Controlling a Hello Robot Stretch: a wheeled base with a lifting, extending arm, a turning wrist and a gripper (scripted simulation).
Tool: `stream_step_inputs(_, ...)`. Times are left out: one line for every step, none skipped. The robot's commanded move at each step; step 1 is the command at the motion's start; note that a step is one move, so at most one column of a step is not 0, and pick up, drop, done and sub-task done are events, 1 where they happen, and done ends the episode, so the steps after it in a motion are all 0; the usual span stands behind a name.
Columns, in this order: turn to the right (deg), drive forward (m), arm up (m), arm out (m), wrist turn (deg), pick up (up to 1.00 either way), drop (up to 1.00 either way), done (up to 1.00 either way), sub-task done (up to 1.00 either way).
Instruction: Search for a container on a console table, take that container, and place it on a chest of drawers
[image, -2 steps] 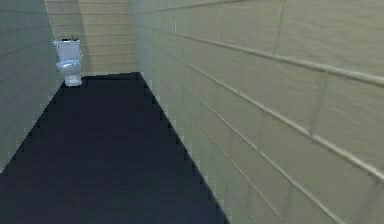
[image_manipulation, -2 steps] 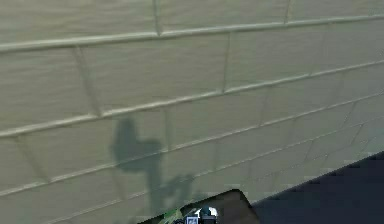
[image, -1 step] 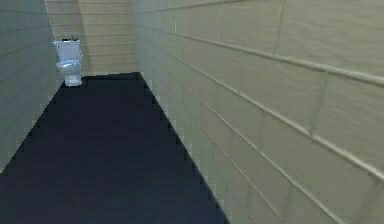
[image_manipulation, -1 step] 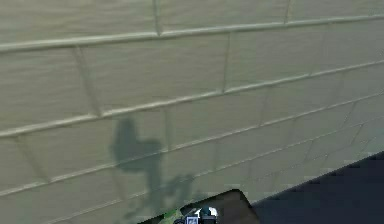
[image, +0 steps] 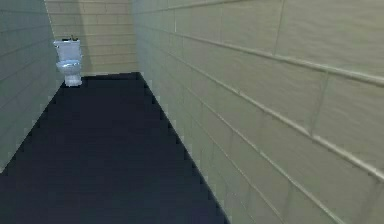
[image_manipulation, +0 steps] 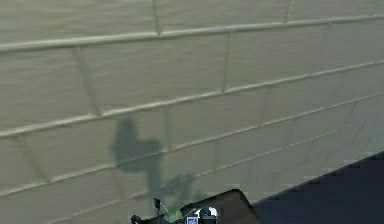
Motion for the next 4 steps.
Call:
stream_step_inputs(0.0, 0.00, 0.00, 0.00, 45.0, 0.00, 0.00, 0.00, 0.00)
stream_step_inputs(0.0, 0.00, 0.00, 0.00, 15.0, 0.00, 0.00, 0.00, 0.00)
stream_step_inputs(0.0, 0.00, -0.30, 0.00, 0.0, 0.00, 0.00, 0.00, 0.00)
stream_step_inputs(0.0, 0.00, 0.00, 0.00, 0.0, 1.00, 0.00, 0.00, 0.00)
